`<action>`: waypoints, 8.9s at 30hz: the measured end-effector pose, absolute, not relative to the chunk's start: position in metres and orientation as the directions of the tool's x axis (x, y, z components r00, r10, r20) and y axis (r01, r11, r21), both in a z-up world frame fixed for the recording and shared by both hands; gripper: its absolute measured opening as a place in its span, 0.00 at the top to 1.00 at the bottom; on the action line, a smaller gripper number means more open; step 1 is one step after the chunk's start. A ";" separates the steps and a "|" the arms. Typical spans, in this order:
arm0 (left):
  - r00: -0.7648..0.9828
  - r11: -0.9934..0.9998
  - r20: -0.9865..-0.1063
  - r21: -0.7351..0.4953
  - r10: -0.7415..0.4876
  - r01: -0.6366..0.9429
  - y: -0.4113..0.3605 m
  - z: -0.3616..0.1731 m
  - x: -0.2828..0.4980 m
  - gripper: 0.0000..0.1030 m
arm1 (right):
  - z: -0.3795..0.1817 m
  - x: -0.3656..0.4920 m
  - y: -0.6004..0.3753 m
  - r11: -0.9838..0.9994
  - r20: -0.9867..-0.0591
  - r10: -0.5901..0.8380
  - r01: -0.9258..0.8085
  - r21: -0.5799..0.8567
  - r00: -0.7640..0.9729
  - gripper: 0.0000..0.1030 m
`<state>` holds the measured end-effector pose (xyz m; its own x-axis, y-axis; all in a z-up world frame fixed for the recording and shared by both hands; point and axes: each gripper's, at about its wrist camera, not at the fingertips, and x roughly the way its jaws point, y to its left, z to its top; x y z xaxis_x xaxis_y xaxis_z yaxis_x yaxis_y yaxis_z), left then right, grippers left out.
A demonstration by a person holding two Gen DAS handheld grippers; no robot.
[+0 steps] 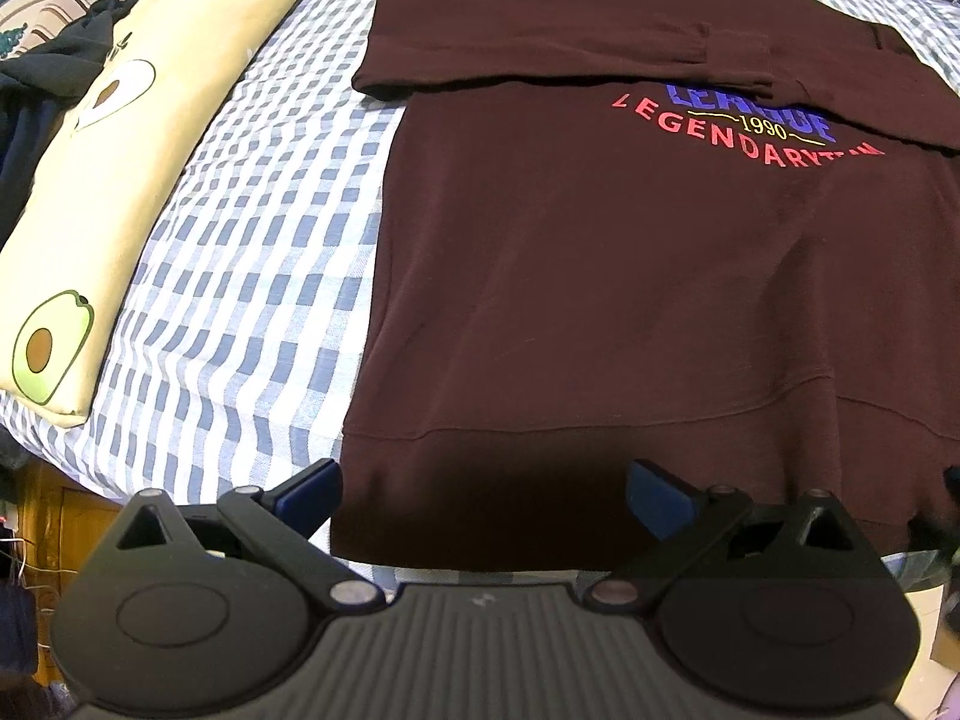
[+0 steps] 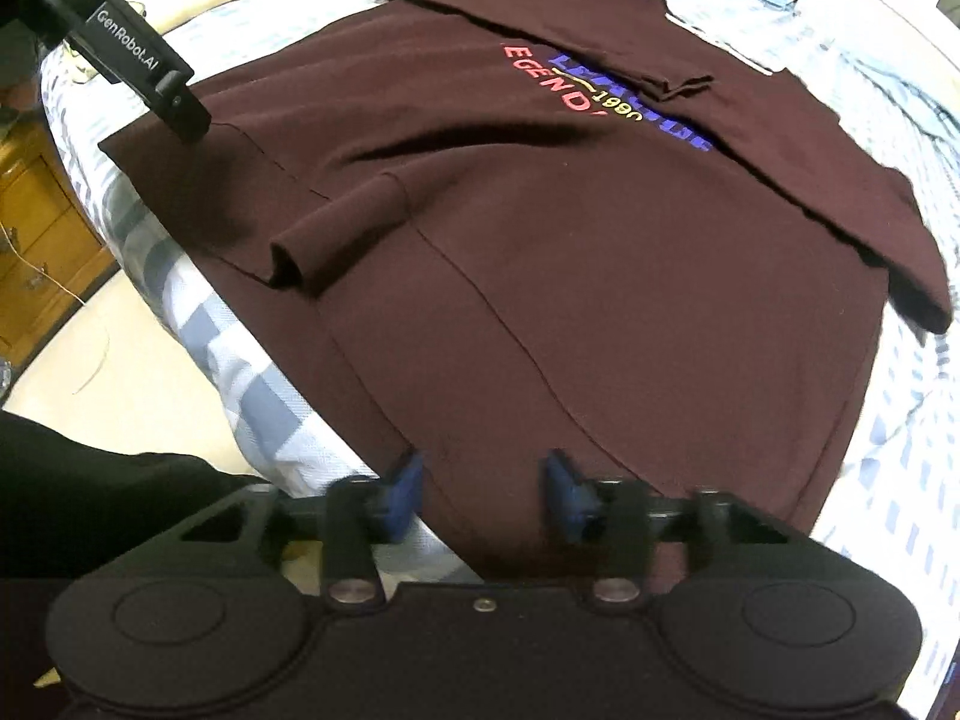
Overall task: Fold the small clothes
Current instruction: 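Grasp the sweatshirt hem with the right tool while the left tool grasps the hem too, then lift the hem with both tools and fold it over onto the collar, then open both tools to release the hem at the collar, then move both tools back above the half-folded sweatshirt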
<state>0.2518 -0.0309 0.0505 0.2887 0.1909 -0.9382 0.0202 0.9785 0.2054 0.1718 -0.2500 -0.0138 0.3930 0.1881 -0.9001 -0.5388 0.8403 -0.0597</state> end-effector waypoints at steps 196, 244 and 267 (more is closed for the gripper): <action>0.441 0.988 -0.888 0.155 0.132 0.017 -0.007 0.078 0.722 0.01 | 0.059 0.626 -0.395 0.976 -0.693 -0.129 0.215 0.038 0.709 0.04; 0.229 0.985 -0.964 0.109 0.138 -0.134 0.019 0.041 0.545 0.01 | 0.084 0.540 -0.261 0.987 -0.870 0.009 0.132 0.086 0.494 0.00; 0.155 0.971 -0.975 0.129 0.161 -0.202 0.047 0.011 0.557 0.01 | 0.020 0.554 -0.240 0.999 -0.859 0.006 0.037 0.029 0.511 0.01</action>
